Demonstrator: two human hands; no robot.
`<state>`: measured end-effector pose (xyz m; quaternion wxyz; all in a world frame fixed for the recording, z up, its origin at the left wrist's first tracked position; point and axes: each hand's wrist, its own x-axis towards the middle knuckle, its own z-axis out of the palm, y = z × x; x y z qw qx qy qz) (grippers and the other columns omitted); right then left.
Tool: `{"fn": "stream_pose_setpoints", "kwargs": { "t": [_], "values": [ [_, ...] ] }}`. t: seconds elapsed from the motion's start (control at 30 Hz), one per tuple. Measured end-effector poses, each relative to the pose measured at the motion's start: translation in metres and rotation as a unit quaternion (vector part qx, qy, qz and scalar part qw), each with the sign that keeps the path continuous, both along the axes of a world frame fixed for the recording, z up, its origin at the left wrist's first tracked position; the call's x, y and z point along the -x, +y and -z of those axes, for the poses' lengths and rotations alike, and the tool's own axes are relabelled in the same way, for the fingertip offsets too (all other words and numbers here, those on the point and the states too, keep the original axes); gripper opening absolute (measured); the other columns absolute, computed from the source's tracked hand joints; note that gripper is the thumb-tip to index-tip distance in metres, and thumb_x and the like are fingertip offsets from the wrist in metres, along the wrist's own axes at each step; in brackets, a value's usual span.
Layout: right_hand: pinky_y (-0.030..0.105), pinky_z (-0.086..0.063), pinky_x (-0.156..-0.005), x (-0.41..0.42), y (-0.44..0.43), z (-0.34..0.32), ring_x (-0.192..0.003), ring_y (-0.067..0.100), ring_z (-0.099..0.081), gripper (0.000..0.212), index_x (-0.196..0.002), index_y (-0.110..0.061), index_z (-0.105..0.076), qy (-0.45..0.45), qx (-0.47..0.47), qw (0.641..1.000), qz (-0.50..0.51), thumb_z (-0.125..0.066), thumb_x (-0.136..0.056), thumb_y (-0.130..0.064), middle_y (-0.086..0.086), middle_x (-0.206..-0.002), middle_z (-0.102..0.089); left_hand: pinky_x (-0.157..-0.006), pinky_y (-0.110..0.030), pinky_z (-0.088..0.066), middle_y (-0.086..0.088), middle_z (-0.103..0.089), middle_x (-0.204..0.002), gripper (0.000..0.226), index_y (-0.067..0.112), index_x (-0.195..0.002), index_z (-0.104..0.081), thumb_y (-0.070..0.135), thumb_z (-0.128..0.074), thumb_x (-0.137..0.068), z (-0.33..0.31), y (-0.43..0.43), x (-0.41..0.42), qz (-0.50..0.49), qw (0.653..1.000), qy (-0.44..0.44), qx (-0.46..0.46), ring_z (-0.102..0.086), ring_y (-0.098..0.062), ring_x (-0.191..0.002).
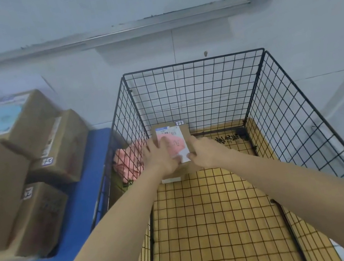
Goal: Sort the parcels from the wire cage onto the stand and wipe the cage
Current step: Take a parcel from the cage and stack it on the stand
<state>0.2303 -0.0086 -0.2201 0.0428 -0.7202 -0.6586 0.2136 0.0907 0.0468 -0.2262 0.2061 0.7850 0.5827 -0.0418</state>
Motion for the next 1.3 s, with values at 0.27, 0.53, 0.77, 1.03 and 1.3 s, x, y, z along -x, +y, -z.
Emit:
{"fn": "stream_pose_setpoints", "kwargs": {
  "t": [0.27, 0.53, 0.77, 1.03, 1.3],
  "values": [
    [0.042, -0.050, -0.090, -0.005, -0.007, 0.010, -0.114, 0.030, -0.054, 0.053, -0.145, -0.012, -0.032, 0.007, -0.015, 1.000, 0.005, -0.049, -0.097, -0.027, 0.013, -0.131, -0.052, -0.108, -0.042, -0.031, -0.023, -0.021, -0.149, 0.090, 0.028, -0.151, 0.010, 0.044, -0.056, -0.092, 0.011, -0.001, 0.000, -0.040, 0.986, -0.110, 0.123, -0.037, -0.039, -0.131],
    [0.043, -0.048, -0.092, -0.010, -0.012, 0.002, -0.113, 0.029, -0.054, 0.046, -0.136, -0.009, -0.041, -0.020, -0.027, 0.999, 0.012, -0.049, -0.097, -0.032, 0.011, -0.130, -0.054, -0.092, -0.035, -0.041, -0.015, -0.043, -0.140, 0.075, 0.021, -0.150, -0.012, 0.037, -0.057, -0.092, 0.004, -0.004, 0.000, -0.052, 0.991, -0.100, 0.067, -0.047, -0.032, -0.122],
    [0.043, -0.045, -0.096, -0.009, -0.024, 0.003, -0.117, 0.029, -0.053, 0.049, -0.139, -0.009, -0.039, -0.029, -0.024, 0.999, 0.008, -0.049, -0.097, -0.033, 0.011, -0.132, -0.052, -0.098, -0.038, -0.045, -0.012, -0.035, -0.148, 0.074, 0.036, -0.151, 0.001, 0.039, -0.048, -0.095, 0.015, -0.016, 0.002, -0.101, 0.977, -0.158, 0.105, -0.046, -0.036, -0.122],
    [0.041, -0.047, -0.095, -0.008, -0.026, -0.004, -0.118, 0.028, -0.053, 0.049, -0.139, -0.010, -0.039, -0.033, -0.047, 0.998, 0.009, -0.050, -0.097, -0.032, 0.010, -0.133, -0.052, -0.086, -0.045, -0.055, -0.004, -0.033, -0.149, 0.078, 0.037, -0.151, -0.010, 0.030, -0.060, -0.092, 0.009, -0.017, 0.007, -0.147, 0.955, -0.228, 0.118, -0.048, -0.035, -0.121],
    [0.041, -0.048, -0.094, -0.004, -0.033, -0.004, -0.116, 0.027, -0.053, 0.048, -0.137, -0.008, -0.040, -0.040, -0.038, 0.998, 0.014, -0.050, -0.097, -0.031, 0.011, -0.131, -0.053, -0.095, -0.045, -0.050, -0.004, -0.029, -0.153, 0.076, 0.034, -0.151, -0.016, 0.026, -0.062, -0.091, 0.005, -0.025, 0.006, -0.138, 0.958, -0.218, 0.128, -0.048, -0.034, -0.123]
  ]
}}
